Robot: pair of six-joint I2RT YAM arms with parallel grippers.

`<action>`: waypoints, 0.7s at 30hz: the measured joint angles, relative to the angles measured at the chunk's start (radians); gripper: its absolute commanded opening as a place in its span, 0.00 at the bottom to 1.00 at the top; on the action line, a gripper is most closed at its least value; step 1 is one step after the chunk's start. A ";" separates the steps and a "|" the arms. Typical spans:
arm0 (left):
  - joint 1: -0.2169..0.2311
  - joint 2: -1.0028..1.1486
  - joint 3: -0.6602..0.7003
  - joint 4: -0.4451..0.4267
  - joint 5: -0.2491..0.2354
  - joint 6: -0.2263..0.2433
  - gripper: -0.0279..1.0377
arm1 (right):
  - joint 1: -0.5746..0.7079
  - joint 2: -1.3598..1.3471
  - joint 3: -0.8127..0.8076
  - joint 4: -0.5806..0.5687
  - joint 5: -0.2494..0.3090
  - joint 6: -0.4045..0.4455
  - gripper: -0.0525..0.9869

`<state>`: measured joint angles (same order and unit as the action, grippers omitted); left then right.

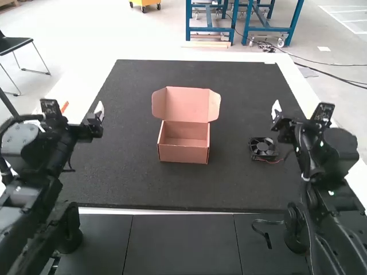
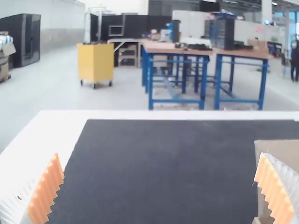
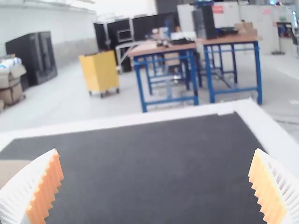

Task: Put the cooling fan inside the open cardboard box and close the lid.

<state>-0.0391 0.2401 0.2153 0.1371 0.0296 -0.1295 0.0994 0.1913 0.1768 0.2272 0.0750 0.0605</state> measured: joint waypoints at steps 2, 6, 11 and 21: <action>0.000 0.122 0.102 -0.042 0.000 0.000 0.94 | 0.000 0.098 0.086 -0.016 0.000 0.000 0.93; 0.004 0.340 0.291 -0.095 0.000 0.000 0.93 | 0.000 0.264 0.256 -0.097 0.001 0.000 0.93; 0.009 0.498 0.468 -0.202 0.018 0.000 0.93 | -0.001 0.405 0.494 -0.345 0.001 0.000 0.93; -0.080 0.676 0.604 -0.444 0.241 0.074 0.93 | -0.003 0.639 0.805 -0.801 0.001 -0.001 0.92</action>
<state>-0.1196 0.9157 0.8192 -0.3073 0.2707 -0.0555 0.0959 0.8299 0.9813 -0.5743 0.0761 0.0597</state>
